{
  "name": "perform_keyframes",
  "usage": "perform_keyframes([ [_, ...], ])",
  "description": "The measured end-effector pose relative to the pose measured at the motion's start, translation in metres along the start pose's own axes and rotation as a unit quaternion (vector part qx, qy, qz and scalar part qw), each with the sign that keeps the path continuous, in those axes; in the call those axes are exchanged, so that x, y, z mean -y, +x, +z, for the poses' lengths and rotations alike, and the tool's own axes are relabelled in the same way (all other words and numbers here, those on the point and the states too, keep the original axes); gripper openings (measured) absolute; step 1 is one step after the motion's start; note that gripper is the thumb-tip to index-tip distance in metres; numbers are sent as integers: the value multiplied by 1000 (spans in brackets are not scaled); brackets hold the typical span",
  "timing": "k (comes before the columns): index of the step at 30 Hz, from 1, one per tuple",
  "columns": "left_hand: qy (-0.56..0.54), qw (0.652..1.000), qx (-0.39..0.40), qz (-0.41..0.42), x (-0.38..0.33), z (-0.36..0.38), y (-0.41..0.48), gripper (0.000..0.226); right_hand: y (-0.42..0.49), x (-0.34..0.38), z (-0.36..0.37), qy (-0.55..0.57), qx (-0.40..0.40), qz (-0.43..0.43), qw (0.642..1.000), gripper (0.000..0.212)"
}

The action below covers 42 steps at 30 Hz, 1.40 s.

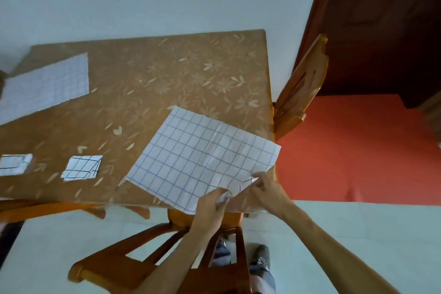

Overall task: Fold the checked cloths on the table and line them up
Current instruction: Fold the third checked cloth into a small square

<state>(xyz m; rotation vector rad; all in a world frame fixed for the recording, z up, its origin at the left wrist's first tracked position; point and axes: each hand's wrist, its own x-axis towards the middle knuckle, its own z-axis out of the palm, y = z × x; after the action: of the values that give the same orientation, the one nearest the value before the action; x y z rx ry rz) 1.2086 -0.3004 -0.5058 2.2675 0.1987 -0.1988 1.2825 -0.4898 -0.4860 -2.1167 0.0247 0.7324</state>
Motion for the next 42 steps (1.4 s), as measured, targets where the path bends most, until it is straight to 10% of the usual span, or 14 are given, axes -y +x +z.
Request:
perform_keyframes([
  [4,-44,998,51,-9,10,-33,-11,12,18,-20,-9,-305,-74,-117,942,87],
  [8,-45,990,114,-73,28,-64,-27,13,20,-23,-4,-398,-115,-199,888,54],
  [16,-117,975,-13,-190,68,-121,-65,18,26,19,-19,-254,29,-197,947,14],
  [29,-232,918,-171,-274,122,-157,-47,22,58,86,-18,55,67,-95,992,88],
  [36,-349,840,-242,-336,147,-168,-17,7,78,83,22,111,41,-43,992,64],
  [42,-281,855,-240,-363,187,-176,14,25,105,85,60,85,-3,23,996,53],
])
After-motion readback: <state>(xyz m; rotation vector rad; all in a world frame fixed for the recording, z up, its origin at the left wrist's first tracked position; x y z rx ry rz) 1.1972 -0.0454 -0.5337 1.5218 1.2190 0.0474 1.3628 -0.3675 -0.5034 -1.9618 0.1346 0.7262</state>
